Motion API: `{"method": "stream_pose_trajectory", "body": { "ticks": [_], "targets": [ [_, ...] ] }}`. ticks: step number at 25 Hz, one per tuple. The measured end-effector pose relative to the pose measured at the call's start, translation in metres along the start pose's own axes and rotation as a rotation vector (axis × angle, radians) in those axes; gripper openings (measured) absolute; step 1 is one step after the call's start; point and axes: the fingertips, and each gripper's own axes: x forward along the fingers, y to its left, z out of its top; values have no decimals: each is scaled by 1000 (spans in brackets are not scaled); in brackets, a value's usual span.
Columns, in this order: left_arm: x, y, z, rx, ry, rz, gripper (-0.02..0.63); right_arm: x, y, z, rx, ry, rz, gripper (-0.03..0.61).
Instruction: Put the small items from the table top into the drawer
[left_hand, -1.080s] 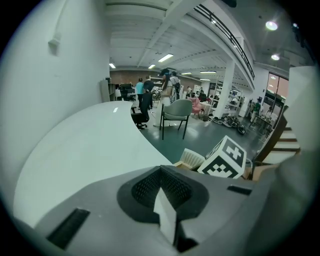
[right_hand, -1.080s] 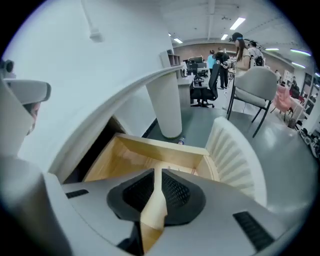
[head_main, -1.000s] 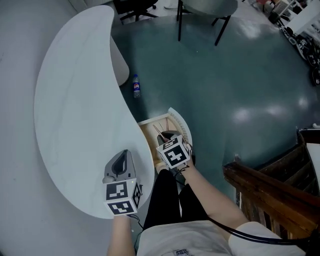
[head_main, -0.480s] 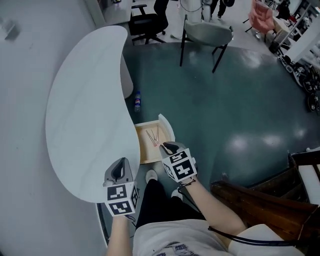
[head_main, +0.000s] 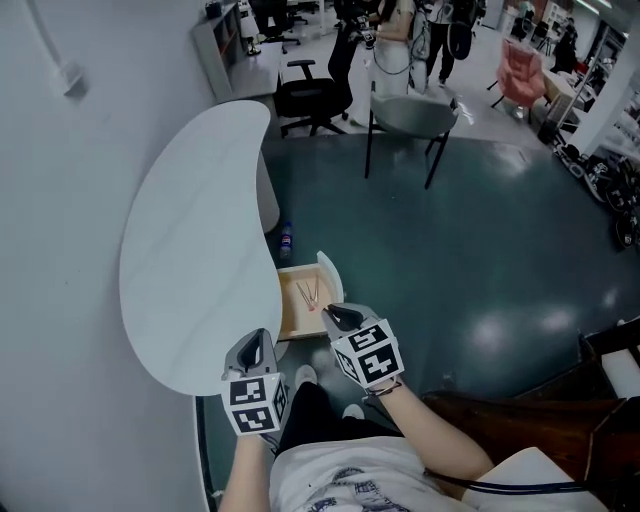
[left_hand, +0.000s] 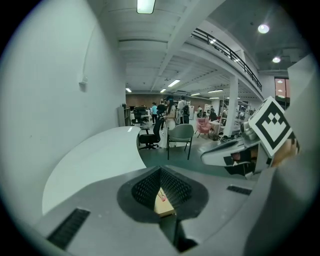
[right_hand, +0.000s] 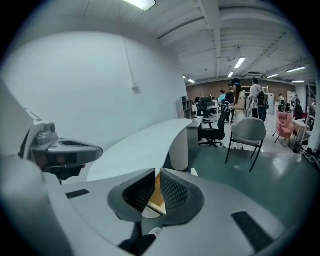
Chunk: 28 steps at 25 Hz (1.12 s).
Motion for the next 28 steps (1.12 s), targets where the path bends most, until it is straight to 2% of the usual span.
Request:
{"method": "stream_pose_trajectory", "body": {
  "ticks": [5, 12, 22, 28],
  "targets": [
    [-37, -9, 10, 6, -60, 8, 25, -37, 27, 14, -9, -62, 36, 38],
    [-87, -3, 26, 14, -129, 61, 25, -79, 57, 33, -45, -144, 67, 38],
    [-138, 34, 35, 16, -188, 93, 23, -87, 126, 58, -95, -206, 135, 35],
    [-165, 83, 37, 26, -230, 76, 23, -66, 186, 75, -116, -233, 134, 32]
  ]
}}
